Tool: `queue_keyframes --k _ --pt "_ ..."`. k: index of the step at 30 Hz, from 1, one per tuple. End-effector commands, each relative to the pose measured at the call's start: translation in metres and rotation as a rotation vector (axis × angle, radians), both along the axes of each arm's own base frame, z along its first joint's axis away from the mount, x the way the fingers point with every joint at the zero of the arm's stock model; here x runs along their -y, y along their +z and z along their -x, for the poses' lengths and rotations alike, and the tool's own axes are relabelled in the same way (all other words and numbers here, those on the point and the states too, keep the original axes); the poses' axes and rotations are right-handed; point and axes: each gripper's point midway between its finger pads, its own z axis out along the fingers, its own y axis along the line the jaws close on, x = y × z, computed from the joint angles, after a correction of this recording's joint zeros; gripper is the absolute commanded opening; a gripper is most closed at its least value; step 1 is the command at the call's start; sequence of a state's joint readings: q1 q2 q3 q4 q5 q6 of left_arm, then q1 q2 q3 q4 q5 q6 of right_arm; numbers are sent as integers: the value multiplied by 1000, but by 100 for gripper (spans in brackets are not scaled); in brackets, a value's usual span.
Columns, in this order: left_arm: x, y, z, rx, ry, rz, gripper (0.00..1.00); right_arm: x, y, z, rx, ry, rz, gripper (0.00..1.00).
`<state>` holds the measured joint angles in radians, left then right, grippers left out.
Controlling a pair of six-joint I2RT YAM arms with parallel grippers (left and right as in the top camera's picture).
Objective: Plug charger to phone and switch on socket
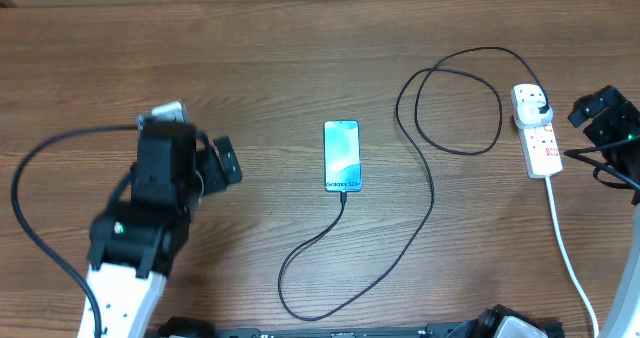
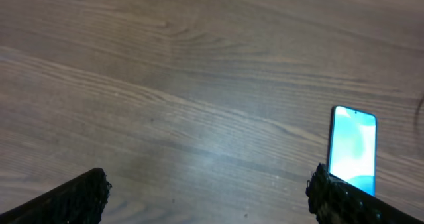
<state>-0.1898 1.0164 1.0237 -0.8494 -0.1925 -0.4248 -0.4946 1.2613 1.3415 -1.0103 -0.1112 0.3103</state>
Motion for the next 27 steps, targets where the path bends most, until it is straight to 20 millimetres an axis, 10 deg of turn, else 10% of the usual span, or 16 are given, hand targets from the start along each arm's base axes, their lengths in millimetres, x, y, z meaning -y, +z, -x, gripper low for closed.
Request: queue_keyframes --k 1,8,21,27 --pt "-3 -14 9 50 -39 -43 100 0 2 -1 3 -3 13 100" --pt "6 -14 2 295 -105 -26 100 1 2 -1 4 -3 13 100" --pt "12 46 8 1004 -217 -20 100 1 3 -1 7 -3 15 100" --pt "11 27 18 1030 -257 -156 99 1 2 -1 6 -3 14 100"
